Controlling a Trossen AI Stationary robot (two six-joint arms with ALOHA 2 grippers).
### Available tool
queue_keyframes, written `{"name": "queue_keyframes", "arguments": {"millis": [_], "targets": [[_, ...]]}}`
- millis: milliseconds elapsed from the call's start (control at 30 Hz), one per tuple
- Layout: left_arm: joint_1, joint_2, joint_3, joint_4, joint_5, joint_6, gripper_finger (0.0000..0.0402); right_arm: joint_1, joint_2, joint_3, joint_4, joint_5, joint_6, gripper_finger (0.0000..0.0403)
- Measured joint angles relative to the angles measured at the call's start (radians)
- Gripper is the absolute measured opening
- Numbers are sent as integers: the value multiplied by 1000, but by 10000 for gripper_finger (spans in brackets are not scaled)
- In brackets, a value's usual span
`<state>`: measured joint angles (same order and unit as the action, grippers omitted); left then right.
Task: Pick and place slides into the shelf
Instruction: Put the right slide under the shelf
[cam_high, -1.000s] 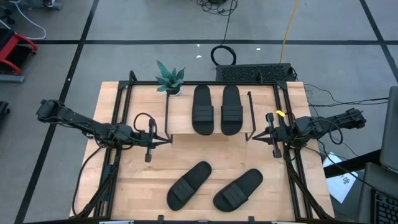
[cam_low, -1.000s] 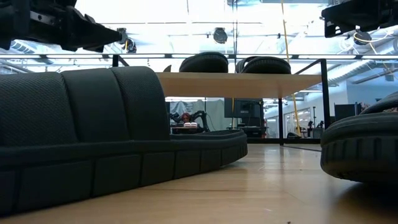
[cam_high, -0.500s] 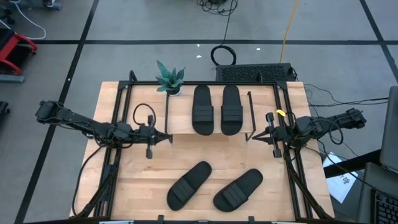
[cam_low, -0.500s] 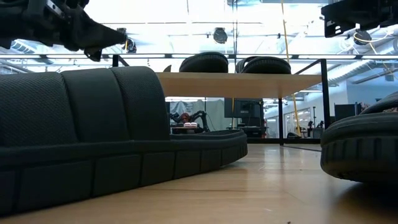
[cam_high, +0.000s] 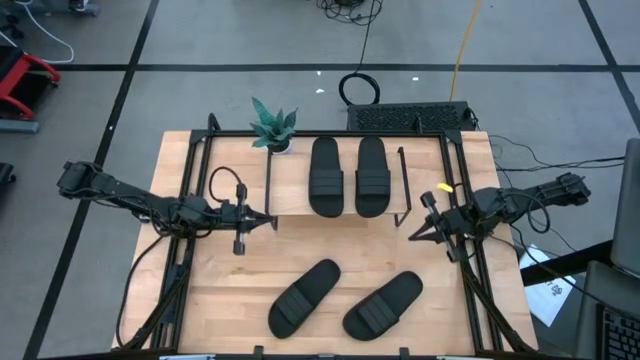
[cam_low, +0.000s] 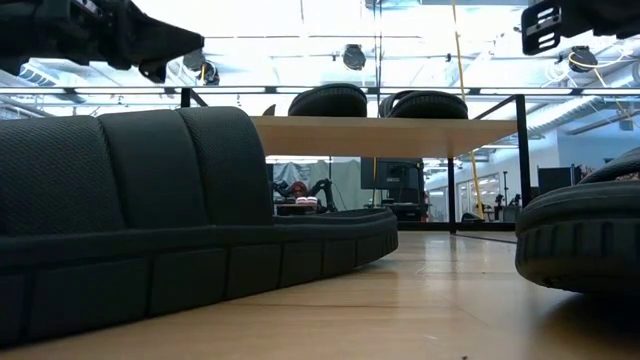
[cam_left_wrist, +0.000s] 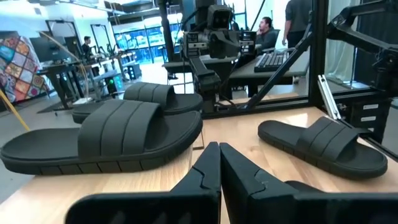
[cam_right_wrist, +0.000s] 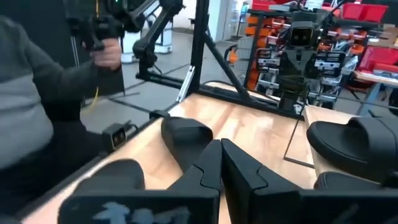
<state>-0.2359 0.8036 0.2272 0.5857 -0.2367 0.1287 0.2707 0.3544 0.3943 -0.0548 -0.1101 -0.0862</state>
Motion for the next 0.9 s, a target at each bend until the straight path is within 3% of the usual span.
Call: {"name": "queue_keyframes", "arguments": {"millis": [167,367,733,900], "targets": [[0,0,0,-15,0,4,1,35,54,19,17,5,96,16],[0,0,0,-44,0,5,11,177,190,68,-11,32,164,58],[0,0,0,-144,0,23,10,361,396,63,-27,81,553,237],[0,0,0,-147,0,23,4,416,487,63,-7,117,707,287]]}}
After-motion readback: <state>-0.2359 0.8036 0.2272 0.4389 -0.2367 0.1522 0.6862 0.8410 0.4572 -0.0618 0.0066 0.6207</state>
